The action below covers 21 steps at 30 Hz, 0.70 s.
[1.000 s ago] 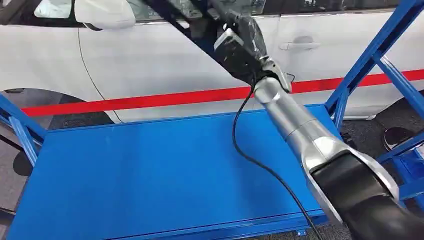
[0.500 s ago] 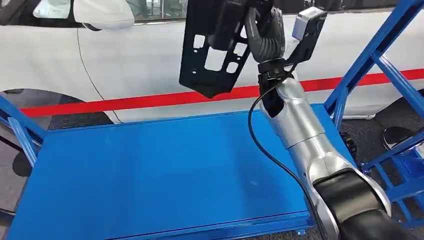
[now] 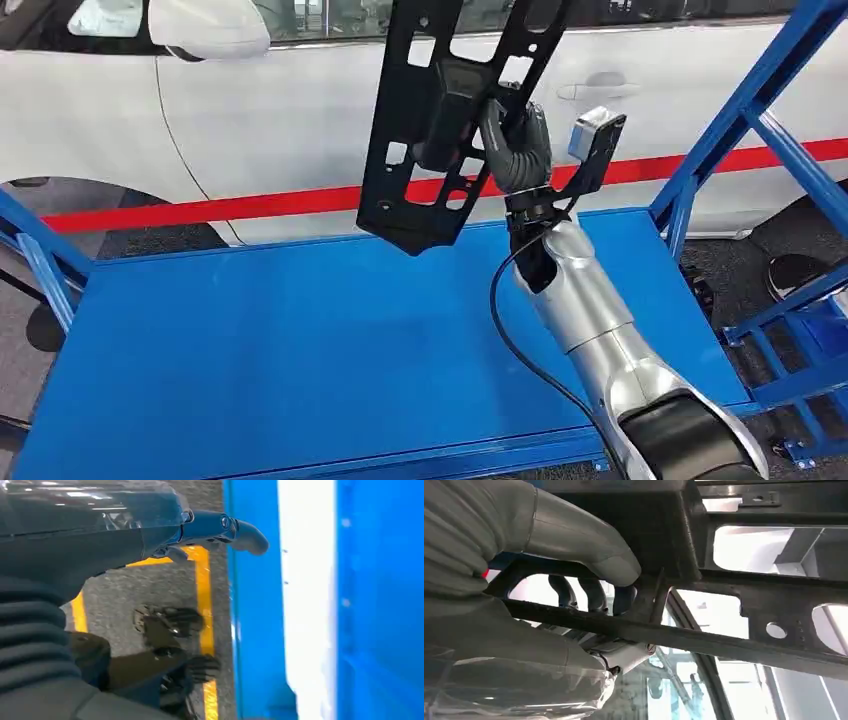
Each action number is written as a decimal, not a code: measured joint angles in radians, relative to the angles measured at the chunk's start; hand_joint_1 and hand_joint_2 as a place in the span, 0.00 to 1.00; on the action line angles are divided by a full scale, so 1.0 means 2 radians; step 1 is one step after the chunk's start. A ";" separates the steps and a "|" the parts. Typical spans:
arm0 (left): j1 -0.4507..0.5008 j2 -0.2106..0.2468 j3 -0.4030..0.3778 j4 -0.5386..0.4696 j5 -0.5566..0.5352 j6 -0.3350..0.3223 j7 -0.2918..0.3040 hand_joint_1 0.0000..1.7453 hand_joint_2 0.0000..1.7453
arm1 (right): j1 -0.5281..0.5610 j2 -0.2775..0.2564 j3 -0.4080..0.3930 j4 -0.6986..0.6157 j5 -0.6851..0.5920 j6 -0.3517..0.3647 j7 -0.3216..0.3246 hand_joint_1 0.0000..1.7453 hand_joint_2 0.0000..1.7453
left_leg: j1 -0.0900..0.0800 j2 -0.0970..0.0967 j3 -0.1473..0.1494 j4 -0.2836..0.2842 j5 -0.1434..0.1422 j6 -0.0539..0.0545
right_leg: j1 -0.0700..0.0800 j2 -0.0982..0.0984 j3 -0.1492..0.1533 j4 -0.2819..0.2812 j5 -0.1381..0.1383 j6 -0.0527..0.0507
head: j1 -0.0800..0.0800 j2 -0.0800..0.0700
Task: Take the parts from the cabinet and place them on the table.
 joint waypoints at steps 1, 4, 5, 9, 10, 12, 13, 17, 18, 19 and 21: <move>0.000 -0.001 0.000 0.000 -0.001 0.000 0.000 0.00 1.00 | 0.005 -0.001 0.000 -0.005 0.003 -0.001 0.001 1.00 1.00 | 0.000 0.000 0.000 0.000 0.000 0.000 | 0.000 0.000 0.000 0.000 0.000 0.000 | 0.000 0.000; 0.000 -0.002 0.004 0.000 -0.003 0.004 0.005 0.00 1.00 | 0.012 -0.002 0.001 -0.016 0.009 -0.003 0.004 1.00 1.00 | 0.000 0.000 0.000 0.000 0.000 0.000 | 0.000 0.000 0.000 0.000 0.000 0.000 | 0.000 0.000; -0.001 -0.003 0.004 -0.001 -0.006 0.005 0.006 0.00 0.00 | 0.012 -0.002 0.001 -0.018 0.011 -0.006 0.006 1.00 1.00 | 0.000 0.000 0.000 0.000 0.000 0.000 | 0.000 0.000 0.000 0.000 0.000 0.000 | 0.000 0.000; -0.003 -0.006 0.004 -0.001 -0.014 0.005 0.012 0.00 0.00 | 0.012 -0.003 0.001 -0.022 0.018 -0.011 0.012 1.00 1.00 | 0.000 0.000 0.000 0.000 0.000 0.000 | 0.000 0.000 0.000 0.000 0.000 0.000 | 0.000 0.000; -0.003 -0.006 0.004 -0.001 -0.017 0.003 0.011 0.00 0.00 | 0.012 -0.003 0.001 -0.023 0.020 -0.013 0.013 1.00 1.00 | 0.000 0.000 0.000 0.000 0.000 0.000 | 0.000 0.000 0.000 0.000 0.000 0.000 | 0.000 0.000; -0.004 -0.007 0.004 -0.001 -0.017 -0.005 0.009 0.00 0.00 | 0.013 -0.004 0.001 -0.027 0.025 -0.016 0.014 1.00 1.00 | 0.000 0.000 0.000 0.000 0.000 0.000 | 0.000 0.000 0.000 0.000 0.000 0.000 | 0.000 0.000; -0.004 -0.007 0.005 -0.001 -0.017 -0.006 0.010 0.00 0.00 | 0.013 -0.004 0.001 -0.029 0.027 -0.016 0.014 1.00 1.00 | 0.000 0.000 0.000 0.000 0.000 0.000 | 0.000 0.000 0.000 0.000 0.000 0.000 | 0.000 0.000; -0.004 -0.007 0.009 -0.001 -0.017 0.002 0.026 0.00 0.00 | 0.012 -0.004 0.001 -0.033 0.038 -0.015 0.019 1.00 1.00 | 0.000 0.000 0.000 0.000 0.000 0.000 | 0.000 0.000 0.000 0.000 0.000 0.000 | 0.000 0.000; -0.004 -0.007 0.009 -0.001 -0.017 0.002 0.028 0.00 0.00 | 0.010 -0.004 0.001 -0.034 0.040 -0.014 0.021 1.00 1.00 | 0.000 0.000 0.000 0.000 0.000 0.000 | 0.000 0.000 0.000 0.000 0.000 0.000 | 0.000 0.000; -0.005 -0.007 0.010 -0.001 -0.018 0.002 0.030 0.00 0.00 | 0.006 -0.004 0.001 -0.034 0.041 -0.012 0.023 1.00 1.00 | 0.000 0.000 0.000 0.000 0.000 0.000 | 0.000 0.000 0.000 0.000 0.000 0.000 | 0.000 0.000; -0.005 -0.007 0.011 -0.001 -0.018 0.000 0.031 0.00 0.00 | -0.001 -0.004 0.001 -0.034 0.042 -0.010 0.028 1.00 1.00 | 0.000 0.000 0.000 0.000 0.000 0.000 | 0.000 0.000 0.000 0.000 0.000 0.000 | 0.000 0.000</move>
